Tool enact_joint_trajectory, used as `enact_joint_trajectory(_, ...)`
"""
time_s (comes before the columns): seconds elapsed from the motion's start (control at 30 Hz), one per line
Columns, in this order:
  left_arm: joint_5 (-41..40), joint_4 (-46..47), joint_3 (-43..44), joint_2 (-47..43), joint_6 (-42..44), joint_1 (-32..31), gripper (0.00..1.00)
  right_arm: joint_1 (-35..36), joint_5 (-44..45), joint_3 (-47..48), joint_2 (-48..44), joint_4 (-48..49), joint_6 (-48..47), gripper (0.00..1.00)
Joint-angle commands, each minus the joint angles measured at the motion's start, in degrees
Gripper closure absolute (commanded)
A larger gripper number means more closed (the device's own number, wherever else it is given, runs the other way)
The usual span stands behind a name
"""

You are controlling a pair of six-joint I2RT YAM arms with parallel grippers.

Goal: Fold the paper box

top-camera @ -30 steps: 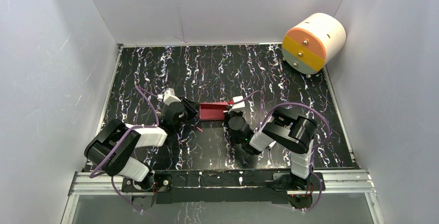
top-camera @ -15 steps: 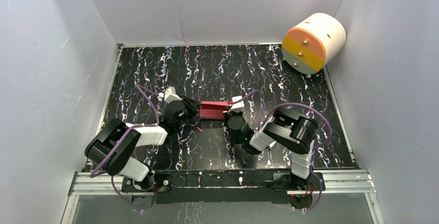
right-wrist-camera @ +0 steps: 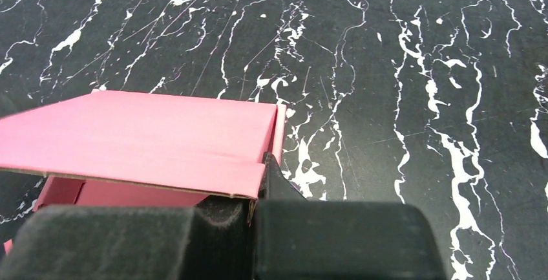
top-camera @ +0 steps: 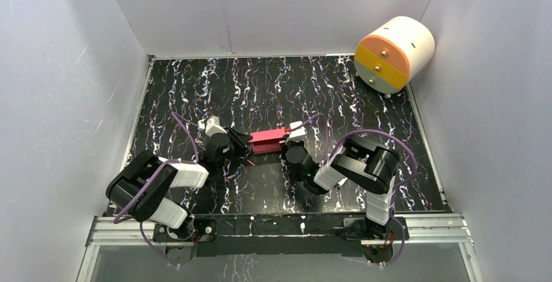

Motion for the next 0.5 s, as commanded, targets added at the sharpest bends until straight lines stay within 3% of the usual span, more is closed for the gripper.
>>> enact_joint_trajectory(0.0, 6.8, 0.6, -2.6, -2.9, 4.2, -3.1, 0.73, 2.7, -11.1, 1.4, 0.2, -4.3, 1.3, 0.95)
enact_joint_trajectory(0.2, 0.2, -8.3, -2.5, -9.3, 9.1, -3.0, 0.66, 2.7, -10.1, 1.6, 0.3, -5.3, 0.7, 0.94)
enact_joint_trajectory(0.47, -9.2, -22.7, -3.0, -27.9, 11.6, -2.1, 0.55, 2.7, -8.9, 1.4, 1.3, -5.2, 0.3, 0.93)
